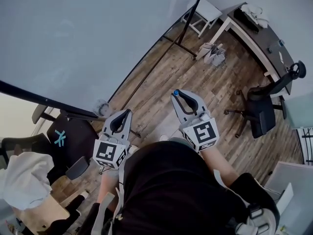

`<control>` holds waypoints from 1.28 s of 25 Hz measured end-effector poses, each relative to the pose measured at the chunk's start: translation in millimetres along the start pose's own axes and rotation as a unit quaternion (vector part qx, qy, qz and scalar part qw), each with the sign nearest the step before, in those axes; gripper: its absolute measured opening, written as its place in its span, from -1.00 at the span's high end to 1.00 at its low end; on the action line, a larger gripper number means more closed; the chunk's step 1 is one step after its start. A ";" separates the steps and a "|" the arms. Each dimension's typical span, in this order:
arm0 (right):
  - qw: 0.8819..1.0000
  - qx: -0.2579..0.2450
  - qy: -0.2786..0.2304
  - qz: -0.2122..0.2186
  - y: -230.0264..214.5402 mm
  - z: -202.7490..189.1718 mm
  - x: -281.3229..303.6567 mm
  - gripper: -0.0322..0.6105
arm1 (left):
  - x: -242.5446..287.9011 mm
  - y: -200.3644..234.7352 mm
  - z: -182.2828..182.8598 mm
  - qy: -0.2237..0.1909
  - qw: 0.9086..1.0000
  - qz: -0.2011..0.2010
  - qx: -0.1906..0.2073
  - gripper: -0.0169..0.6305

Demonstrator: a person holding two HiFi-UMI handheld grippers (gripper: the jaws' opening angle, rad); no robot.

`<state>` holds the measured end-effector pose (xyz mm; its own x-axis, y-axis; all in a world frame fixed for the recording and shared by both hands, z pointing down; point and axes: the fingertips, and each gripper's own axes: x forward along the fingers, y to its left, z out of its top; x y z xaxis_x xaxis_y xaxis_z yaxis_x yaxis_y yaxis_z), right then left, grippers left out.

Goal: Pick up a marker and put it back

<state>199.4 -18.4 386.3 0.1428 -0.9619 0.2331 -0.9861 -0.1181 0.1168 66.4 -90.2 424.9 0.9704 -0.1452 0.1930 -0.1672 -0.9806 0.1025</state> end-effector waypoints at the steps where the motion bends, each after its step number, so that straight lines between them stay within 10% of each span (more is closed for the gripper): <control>1: 1.000 0.001 0.000 -0.002 -3.7 -2.0 -2.8 0.66 | 3.3 -2.8 1.1 0.000 1.000 -0.001 0.001 0.92; 32: 0.999 0.034 0.014 -0.008 -19.2 -34.8 -22.6 0.66 | 10.8 -28.8 -0.4 0.017 1.000 -0.009 0.011 0.92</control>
<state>218.1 14.2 412.3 0.1600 -0.9527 0.2583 -0.9870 -0.1509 0.0547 81.6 -63.4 424.4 0.9666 -0.1236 0.2245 -0.1455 -0.9858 0.0841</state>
